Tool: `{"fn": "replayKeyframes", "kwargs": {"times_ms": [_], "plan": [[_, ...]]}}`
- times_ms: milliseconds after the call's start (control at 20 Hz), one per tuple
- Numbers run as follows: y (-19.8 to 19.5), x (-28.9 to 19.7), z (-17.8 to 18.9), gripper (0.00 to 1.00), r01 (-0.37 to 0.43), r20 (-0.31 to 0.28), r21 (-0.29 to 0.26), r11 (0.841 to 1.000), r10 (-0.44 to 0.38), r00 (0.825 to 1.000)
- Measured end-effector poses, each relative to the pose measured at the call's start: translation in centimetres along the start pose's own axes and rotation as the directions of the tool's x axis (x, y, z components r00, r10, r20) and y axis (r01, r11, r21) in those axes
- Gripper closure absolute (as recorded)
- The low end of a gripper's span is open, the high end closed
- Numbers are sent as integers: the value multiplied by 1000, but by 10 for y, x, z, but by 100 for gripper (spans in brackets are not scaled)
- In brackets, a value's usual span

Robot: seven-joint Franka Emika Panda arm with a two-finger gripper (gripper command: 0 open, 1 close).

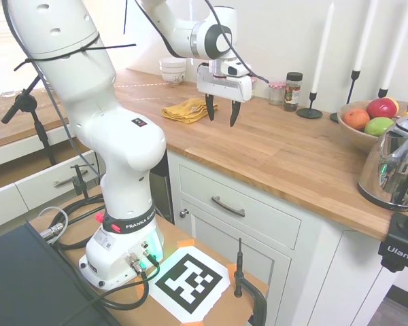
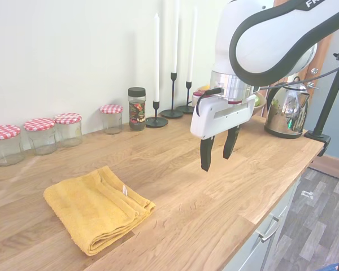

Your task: Wipe the counter

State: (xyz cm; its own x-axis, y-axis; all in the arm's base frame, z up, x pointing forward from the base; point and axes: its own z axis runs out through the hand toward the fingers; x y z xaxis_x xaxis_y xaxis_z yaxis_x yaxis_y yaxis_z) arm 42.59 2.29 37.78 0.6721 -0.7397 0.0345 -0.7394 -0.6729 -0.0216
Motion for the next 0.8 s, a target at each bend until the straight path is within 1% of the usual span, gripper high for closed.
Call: {"fn": "replayKeyframes", "kwargs": {"times_ms": [400, 600, 800], "plan": [[-4, -2, 4, 0, 15, 6, 5, 1000, -15, 1000], [-17, -13, 4, 0, 42, -1, 9, 999, -42, 999], [-38, -30, -5, 0, 64, -19, 20, 998, -64, 998]]}}
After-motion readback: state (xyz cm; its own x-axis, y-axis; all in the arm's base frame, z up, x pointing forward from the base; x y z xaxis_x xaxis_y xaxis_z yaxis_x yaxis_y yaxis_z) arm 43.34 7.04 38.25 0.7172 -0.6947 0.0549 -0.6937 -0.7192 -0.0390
